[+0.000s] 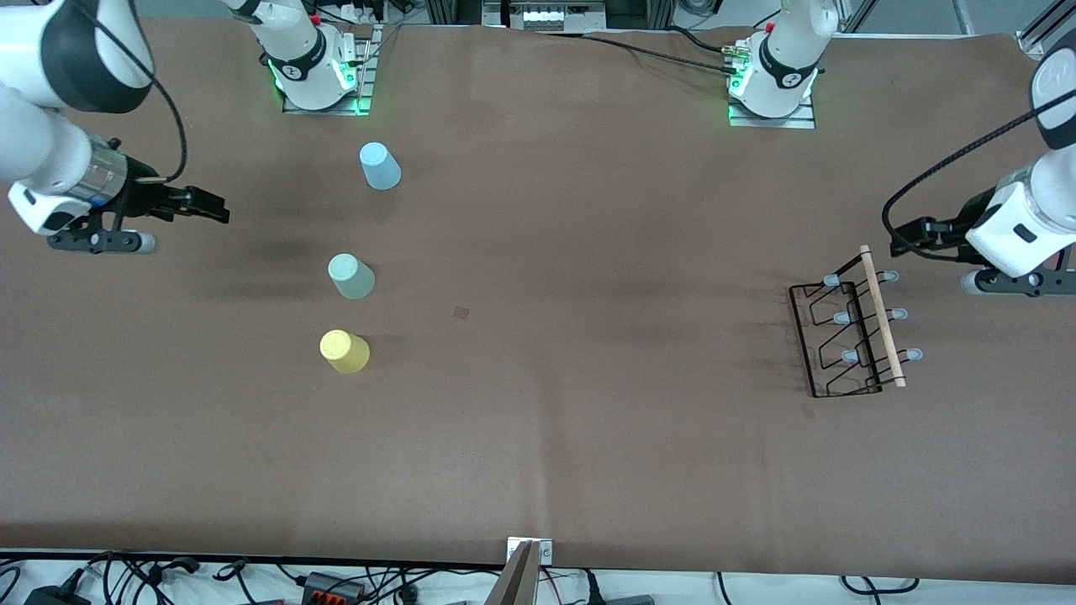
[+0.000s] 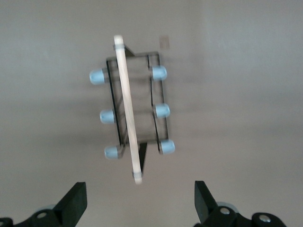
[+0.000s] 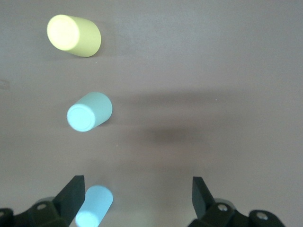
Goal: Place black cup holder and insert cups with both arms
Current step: 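Move the left gripper toward the black rack while the right gripper advances, then grasp the rack dowel with the left gripper while the right gripper reaches teal cup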
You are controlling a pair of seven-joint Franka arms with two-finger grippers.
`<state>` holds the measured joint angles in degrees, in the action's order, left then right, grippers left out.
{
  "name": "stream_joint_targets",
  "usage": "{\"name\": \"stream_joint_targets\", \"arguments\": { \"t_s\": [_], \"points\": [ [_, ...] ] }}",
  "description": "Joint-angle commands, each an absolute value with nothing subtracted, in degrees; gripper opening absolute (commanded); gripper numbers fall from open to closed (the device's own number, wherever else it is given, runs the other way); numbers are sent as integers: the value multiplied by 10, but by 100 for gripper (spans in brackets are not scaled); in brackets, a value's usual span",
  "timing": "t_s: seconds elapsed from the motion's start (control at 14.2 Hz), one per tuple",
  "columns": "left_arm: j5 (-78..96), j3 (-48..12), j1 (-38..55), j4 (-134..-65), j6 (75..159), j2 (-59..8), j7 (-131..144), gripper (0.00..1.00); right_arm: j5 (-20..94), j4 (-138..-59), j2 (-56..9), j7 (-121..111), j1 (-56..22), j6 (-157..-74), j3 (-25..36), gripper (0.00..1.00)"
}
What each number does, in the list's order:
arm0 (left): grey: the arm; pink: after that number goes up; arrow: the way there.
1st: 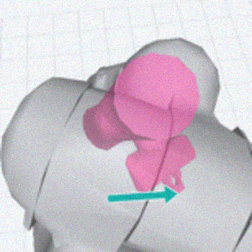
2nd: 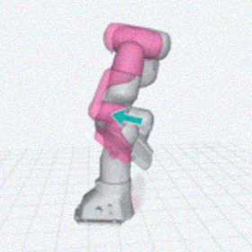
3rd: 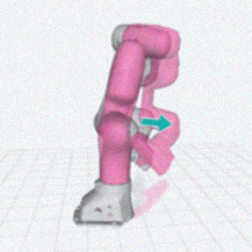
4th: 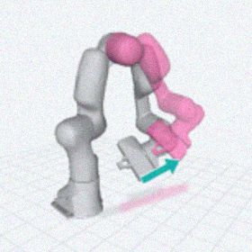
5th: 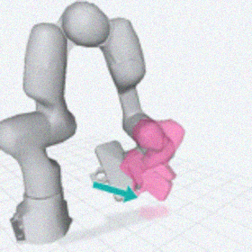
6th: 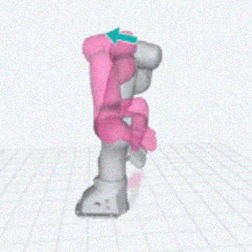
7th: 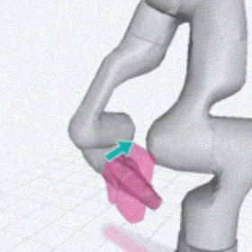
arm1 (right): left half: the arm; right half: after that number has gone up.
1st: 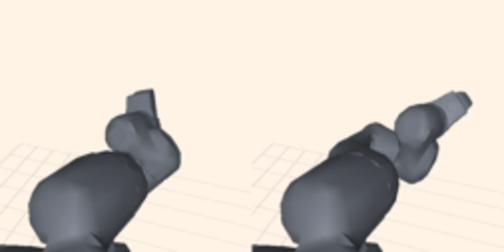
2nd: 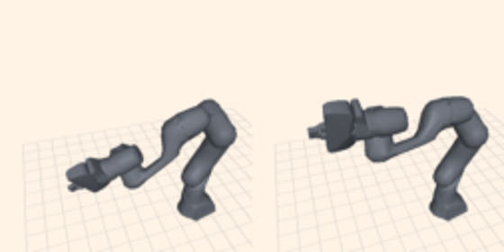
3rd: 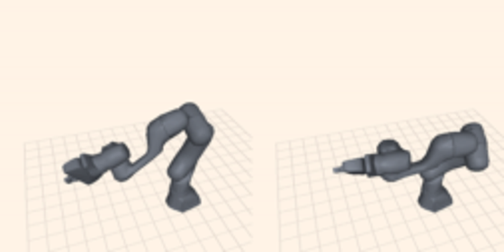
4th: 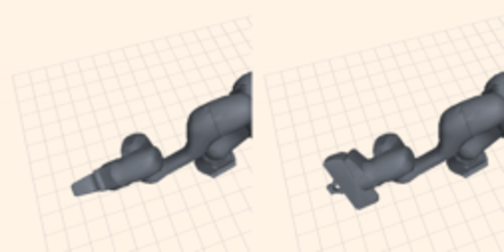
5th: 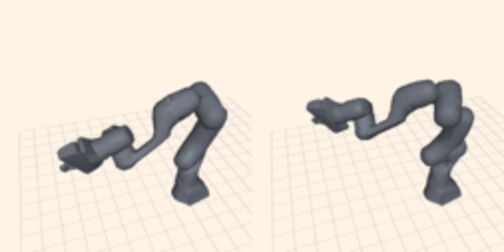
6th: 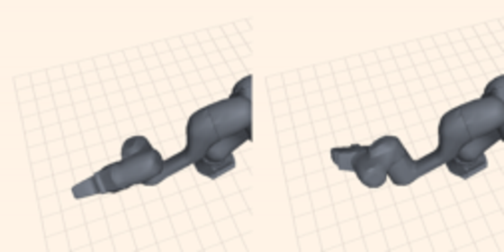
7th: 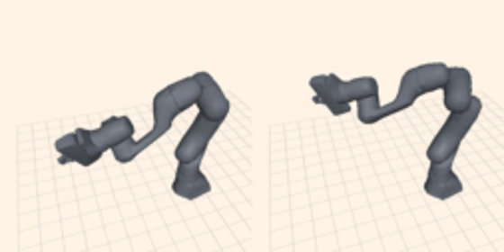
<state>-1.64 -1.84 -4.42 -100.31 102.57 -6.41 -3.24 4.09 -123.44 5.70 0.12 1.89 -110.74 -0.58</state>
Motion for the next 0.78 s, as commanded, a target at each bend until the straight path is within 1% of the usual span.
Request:
{"name": "stream_joint_targets", "arguments": {
  "t_s": [0.0, 0.07, 0.21, 0.35, 0.57, 0.71],
  "points": [
    [-10, -28, -56, -1097, 1160, -49, -54, 100, 49, -1319, 93, 6, 10, -1185, -15, 100],
    [-10, -28, -56, -1125, 1217, -50, -54, 100, 49, -1319, 86, 17, 4, -1200, -18, 100],
    [-10, -28, -56, -1169, 1281, -52, -56, 100, 49, -1325, 69, 48, -23, -1233, -18, 100],
    [-11, -27, -66, -1202, 1363, -65, -55, 100, 49, -1330, 45, 91, -58, -1280, -19, 100],
    [-11, -28, -82, -1202, 1382, -98, -54, 100, 48, -1339, 21, 105, -75, -1329, -19, 100],
    [-11, -28, -85, -1203, 1397, -108, -54, 92, 49, -1345, 23, 105, -74, -1329, -19, 100]
  ]
}}
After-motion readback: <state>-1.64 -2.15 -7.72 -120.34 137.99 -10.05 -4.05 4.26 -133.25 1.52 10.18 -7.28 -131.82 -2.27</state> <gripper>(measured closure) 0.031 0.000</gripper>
